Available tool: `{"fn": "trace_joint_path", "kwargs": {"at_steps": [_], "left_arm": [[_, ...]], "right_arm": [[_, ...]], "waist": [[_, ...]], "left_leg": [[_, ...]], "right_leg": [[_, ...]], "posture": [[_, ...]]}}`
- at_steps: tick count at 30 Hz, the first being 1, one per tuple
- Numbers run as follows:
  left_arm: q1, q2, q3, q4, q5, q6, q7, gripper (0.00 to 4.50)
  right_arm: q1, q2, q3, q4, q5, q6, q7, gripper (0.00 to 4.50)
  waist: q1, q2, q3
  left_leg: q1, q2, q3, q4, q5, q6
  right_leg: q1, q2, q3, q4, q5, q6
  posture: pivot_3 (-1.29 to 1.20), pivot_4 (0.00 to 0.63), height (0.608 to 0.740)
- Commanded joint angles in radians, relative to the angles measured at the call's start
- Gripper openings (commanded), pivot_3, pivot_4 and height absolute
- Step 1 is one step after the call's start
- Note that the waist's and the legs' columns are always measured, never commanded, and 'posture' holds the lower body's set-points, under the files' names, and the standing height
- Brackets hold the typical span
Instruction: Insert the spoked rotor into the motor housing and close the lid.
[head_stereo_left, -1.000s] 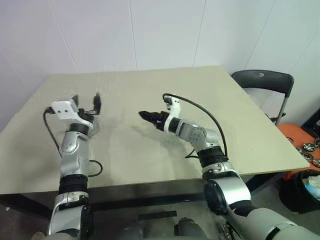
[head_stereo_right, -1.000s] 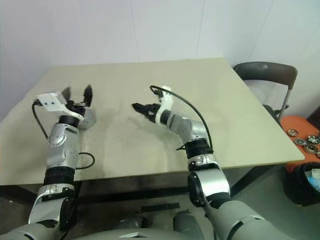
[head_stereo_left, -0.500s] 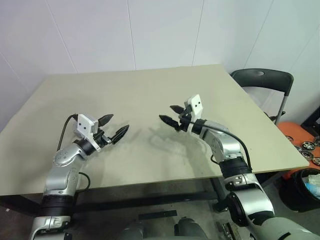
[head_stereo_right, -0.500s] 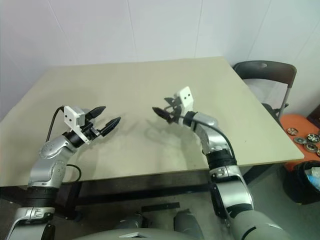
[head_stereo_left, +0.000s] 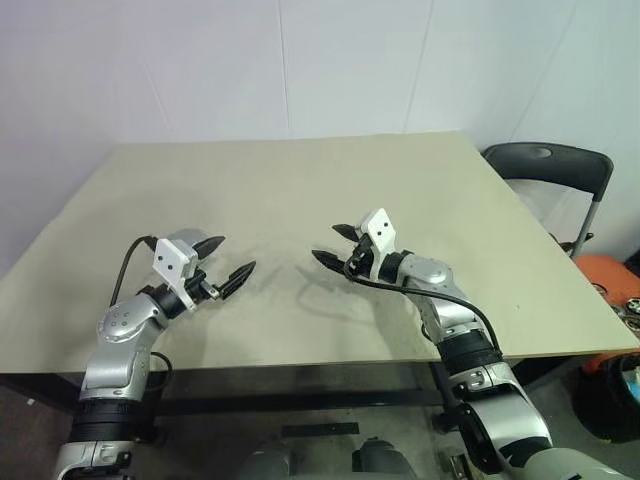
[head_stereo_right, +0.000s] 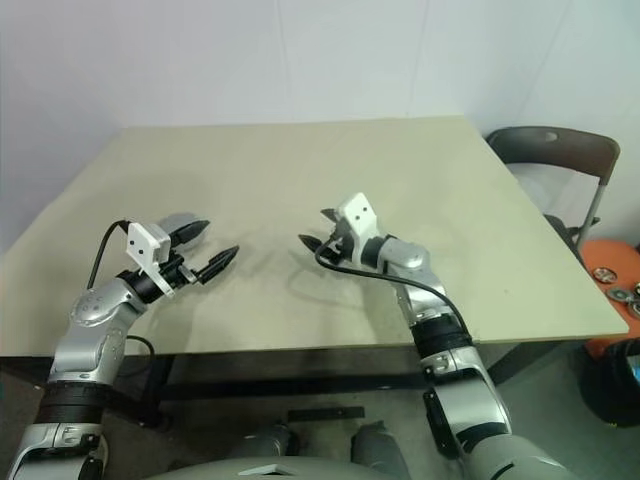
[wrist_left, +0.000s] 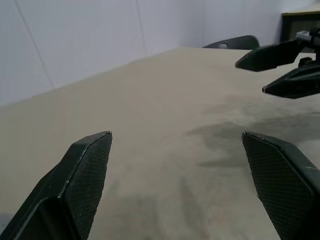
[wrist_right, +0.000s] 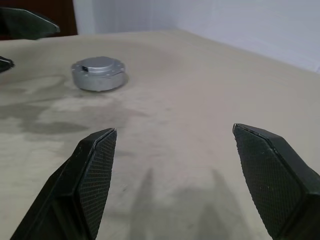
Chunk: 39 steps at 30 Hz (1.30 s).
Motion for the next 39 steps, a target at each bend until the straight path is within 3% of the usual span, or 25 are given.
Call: {"fn": "trace_joint_path", "kwargs": {"at_steps": [1, 39], "left_arm": [[-0.038, -0.001, 0.012, 0.007, 0.003, -0.034, -0.006, 4.44], [-0.118, -0.009, -0.012, -0.047, 0.008, 0.054, 0.022, 4.44]], "right_arm": [[-0.023, 0.001, -0.014, -0.022, 0.002, -0.032, -0.011, 3.9], [-0.022, -0.024, -0.034, -0.011, -0.008, -0.049, -0.067, 3.9]], "waist": [[0.002, 0.0, 0.0], [-0.005, 0.0, 0.0]], "left_leg": [[0.0, 0.0, 0.0, 0.0, 0.0, 0.0], [0.0, 0.0, 0.0, -0.001, 0.0, 0.0]], "right_leg": [[0.0, 0.0, 0.0, 0.0, 0.0, 0.0], [0.001, 0.0, 0.0, -0.001, 0.0, 0.0]], "posture": [[0.0, 0.0, 0.74], [0.0, 0.0, 0.74]]}}
